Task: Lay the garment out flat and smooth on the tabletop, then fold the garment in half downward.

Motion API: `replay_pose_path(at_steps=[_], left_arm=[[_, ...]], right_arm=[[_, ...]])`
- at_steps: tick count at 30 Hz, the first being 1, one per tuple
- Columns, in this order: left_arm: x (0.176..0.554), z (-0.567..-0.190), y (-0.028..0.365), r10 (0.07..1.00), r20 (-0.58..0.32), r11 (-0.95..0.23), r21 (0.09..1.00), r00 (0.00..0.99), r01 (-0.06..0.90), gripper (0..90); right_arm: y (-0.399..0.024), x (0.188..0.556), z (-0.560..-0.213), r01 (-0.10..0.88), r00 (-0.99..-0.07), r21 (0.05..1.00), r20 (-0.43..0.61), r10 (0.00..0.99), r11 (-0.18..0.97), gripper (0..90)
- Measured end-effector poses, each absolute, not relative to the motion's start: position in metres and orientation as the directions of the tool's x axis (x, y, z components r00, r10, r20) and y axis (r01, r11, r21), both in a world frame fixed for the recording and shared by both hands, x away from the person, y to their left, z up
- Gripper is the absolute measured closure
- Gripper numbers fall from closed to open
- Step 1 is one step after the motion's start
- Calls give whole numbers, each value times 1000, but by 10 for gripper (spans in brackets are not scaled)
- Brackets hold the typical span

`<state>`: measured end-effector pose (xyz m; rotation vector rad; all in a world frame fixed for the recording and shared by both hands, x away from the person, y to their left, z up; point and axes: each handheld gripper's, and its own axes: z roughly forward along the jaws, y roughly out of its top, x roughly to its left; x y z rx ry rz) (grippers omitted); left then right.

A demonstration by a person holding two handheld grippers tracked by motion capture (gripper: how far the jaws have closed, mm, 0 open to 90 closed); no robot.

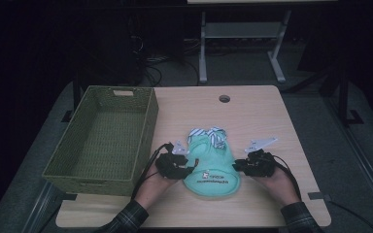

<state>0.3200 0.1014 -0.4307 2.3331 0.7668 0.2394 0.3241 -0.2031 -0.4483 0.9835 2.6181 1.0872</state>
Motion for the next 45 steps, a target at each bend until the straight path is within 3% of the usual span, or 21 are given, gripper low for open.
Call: replay_pose_path(at_steps=[9,13,31,45], left_arm=[[340,-426,102,575,-41,-595,665,817,452,412],[347,-423,102,585,-52,-576,676,809,460,399],[384,-408,96,656,3,-542,698,755,468,400],[435,-408,96,715,-56,-449,728,697,519,425]], right_arm=[[-207,338,-440,516,-773,702,136,619,491,631],[-208,345,-436,530,-765,693,142,628,488,602],[-204,389,-406,522,-748,728,138,649,446,587],[-191,440,-420,562,-716,714,168,677,418,605]])
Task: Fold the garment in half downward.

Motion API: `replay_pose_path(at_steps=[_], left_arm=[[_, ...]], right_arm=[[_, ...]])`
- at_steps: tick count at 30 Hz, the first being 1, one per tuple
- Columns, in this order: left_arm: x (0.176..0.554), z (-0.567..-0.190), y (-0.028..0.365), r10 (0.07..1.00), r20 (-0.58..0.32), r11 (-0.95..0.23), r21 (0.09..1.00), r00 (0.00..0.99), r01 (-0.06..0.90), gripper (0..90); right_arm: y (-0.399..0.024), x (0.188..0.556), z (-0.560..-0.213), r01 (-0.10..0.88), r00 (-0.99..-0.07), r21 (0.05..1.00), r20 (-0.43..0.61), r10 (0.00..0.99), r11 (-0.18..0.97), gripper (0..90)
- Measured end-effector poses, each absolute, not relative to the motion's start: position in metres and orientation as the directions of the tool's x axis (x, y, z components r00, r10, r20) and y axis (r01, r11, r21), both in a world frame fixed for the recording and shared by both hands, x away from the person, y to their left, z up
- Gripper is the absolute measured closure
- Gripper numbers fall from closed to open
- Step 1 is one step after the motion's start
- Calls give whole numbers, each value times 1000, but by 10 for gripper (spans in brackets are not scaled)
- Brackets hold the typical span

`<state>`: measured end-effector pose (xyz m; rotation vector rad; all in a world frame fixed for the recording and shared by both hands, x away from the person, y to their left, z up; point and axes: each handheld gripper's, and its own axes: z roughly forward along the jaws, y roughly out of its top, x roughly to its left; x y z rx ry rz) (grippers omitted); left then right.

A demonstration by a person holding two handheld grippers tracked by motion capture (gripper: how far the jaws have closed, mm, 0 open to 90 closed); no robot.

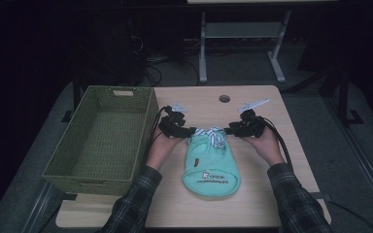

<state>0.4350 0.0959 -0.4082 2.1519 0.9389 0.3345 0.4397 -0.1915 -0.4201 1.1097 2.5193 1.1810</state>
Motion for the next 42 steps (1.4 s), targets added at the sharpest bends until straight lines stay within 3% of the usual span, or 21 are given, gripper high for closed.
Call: replay_pose_path(at_steps=[11,31,37,42], left_arm=[[454,-428,88,705,-90,-468,687,703,557,440],[455,-458,84,691,-82,-542,599,718,590,486],[450,-460,81,679,-38,-563,614,733,553,610],[448,-460,80,666,-58,-561,618,744,551,770]], right_arm=[[-181,469,-437,598,-703,692,211,679,404,611],[-172,465,-467,591,-736,648,191,649,480,635],[-167,459,-466,548,-760,648,122,638,530,741],[-167,458,-466,551,-765,646,139,628,529,820]])
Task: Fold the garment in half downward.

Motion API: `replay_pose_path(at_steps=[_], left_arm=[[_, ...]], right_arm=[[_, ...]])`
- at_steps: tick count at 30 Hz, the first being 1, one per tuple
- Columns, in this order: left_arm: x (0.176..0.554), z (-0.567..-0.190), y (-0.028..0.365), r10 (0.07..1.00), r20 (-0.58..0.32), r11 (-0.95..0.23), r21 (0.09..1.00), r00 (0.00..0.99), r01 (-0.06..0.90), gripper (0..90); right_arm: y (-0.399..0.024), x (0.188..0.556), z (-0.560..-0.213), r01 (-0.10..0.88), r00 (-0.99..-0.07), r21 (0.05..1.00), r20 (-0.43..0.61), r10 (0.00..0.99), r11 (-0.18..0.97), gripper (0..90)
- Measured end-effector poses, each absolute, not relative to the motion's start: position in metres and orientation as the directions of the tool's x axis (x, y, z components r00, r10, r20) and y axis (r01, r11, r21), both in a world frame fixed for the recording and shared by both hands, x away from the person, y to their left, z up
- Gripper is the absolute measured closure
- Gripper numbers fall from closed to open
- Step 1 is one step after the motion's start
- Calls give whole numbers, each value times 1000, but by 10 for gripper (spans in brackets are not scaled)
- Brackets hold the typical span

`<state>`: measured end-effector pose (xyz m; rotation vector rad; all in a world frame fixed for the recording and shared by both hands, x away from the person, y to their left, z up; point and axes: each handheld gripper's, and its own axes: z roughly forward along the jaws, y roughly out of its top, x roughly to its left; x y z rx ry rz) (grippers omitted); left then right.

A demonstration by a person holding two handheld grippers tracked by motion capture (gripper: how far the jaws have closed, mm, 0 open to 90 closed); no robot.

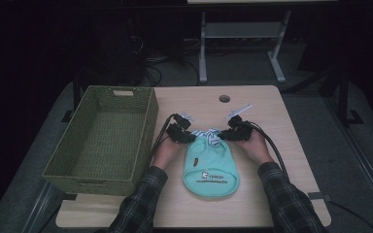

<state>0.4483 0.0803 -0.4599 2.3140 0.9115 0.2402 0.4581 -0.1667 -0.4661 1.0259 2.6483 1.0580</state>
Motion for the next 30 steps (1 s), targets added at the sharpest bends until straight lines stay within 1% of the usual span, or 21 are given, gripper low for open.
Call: replay_pose_path(at_steps=[2,5,6,12,16,24,30], left_arm=[[449,-460,82,652,-66,-571,612,755,547,822],[450,-460,83,653,-84,-563,612,753,556,849],[451,-460,84,655,-93,-558,610,750,563,851],[450,-456,84,655,-79,-567,605,751,559,856],[446,-450,84,660,-71,-551,630,748,547,856],[437,-429,83,649,-1,-554,685,761,473,857],[433,-412,85,646,25,-542,719,763,436,857]], right_arm=[[-166,458,-466,564,-758,640,153,634,522,842],[-166,459,-465,576,-753,632,163,637,519,857],[-166,459,-465,571,-756,633,157,635,523,860],[-167,460,-463,585,-746,622,162,646,520,864],[-169,458,-455,570,-749,640,148,645,515,864],[-175,451,-434,533,-755,684,119,645,498,865],[-177,446,-419,503,-758,710,89,646,492,865]])
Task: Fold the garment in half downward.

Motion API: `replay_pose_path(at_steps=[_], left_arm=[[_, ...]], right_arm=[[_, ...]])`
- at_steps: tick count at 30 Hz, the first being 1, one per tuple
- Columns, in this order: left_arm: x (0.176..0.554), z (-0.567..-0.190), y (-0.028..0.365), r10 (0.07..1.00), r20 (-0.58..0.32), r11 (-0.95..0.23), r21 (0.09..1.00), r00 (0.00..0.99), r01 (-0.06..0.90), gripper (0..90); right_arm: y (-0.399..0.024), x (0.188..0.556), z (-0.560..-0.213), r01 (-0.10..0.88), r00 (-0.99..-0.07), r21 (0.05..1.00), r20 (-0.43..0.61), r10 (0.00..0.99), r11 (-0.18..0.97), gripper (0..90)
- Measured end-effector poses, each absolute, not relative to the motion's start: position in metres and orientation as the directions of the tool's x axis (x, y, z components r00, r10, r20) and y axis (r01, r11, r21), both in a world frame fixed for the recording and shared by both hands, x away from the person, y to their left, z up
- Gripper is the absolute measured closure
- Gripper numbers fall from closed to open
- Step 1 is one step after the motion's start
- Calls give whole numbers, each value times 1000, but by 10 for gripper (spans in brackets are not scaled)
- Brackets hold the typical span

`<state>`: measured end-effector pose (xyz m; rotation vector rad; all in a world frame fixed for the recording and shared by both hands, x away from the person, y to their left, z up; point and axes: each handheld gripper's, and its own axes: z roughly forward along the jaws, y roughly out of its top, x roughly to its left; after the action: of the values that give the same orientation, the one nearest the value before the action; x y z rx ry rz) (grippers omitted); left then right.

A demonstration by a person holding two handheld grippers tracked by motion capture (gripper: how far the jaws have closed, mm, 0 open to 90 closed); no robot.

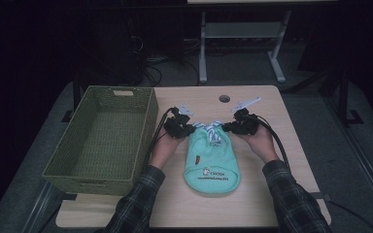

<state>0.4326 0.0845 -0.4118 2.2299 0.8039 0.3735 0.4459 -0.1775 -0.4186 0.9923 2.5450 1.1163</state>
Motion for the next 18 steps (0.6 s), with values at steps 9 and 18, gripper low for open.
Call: replay_pose_path(at_steps=[9,18], left_arm=[[421,-375,84,638,103,-540,766,763,348,855],[403,-374,80,625,122,-536,785,771,310,844]], right_arm=[[-180,436,-385,423,-760,767,11,650,482,863],[-180,421,-376,377,-744,795,-45,667,475,859]])
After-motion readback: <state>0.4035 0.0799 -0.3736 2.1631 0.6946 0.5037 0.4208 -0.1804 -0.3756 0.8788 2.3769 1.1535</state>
